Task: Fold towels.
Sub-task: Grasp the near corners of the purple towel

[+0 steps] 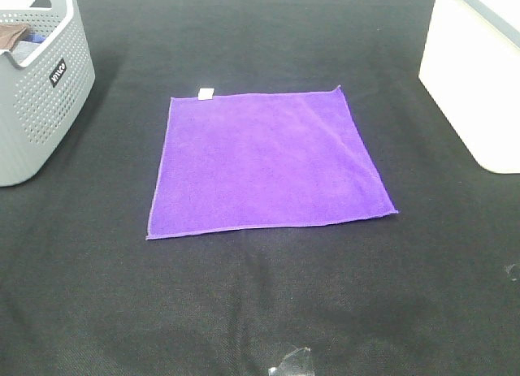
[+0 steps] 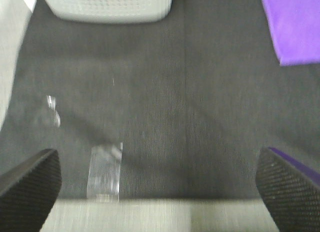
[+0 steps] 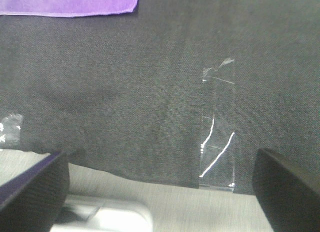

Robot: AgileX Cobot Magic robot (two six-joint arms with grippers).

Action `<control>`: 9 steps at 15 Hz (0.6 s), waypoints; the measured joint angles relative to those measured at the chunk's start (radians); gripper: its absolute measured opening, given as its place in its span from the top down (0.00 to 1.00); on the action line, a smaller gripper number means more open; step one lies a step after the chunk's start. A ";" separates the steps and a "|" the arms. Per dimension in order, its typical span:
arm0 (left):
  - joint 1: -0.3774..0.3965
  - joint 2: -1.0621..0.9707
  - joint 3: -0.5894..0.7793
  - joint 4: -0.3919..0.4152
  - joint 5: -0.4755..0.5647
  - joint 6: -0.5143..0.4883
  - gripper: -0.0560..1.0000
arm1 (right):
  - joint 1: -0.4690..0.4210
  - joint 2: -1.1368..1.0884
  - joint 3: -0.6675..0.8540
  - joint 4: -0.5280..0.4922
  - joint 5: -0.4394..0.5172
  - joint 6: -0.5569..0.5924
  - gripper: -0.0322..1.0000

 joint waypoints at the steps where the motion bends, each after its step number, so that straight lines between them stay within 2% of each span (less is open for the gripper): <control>1: 0.000 0.137 -0.046 0.000 0.000 0.000 0.01 | 0.000 0.144 -0.078 0.000 0.001 0.000 0.04; 3: 0.000 0.409 -0.150 -0.010 -0.049 0.000 0.01 | 0.000 0.400 -0.214 -0.013 -0.010 -0.001 0.04; 4: 0.000 0.409 -0.150 -0.010 -0.049 0.000 0.01 | 0.000 0.400 -0.214 -0.013 -0.010 -0.001 0.04; 6: 0.000 0.641 -0.264 -0.021 -0.106 0.000 0.01 | 0.000 0.632 -0.348 -0.018 -0.029 -0.021 0.04; 8: 0.000 0.795 -0.346 -0.105 -0.126 0.000 0.01 | 0.000 0.801 -0.456 -0.019 -0.037 -0.027 0.04; 9: -0.008 0.901 -0.384 -0.212 -0.132 0.054 0.01 | 0.000 0.896 -0.506 -0.019 -0.054 -0.027 0.04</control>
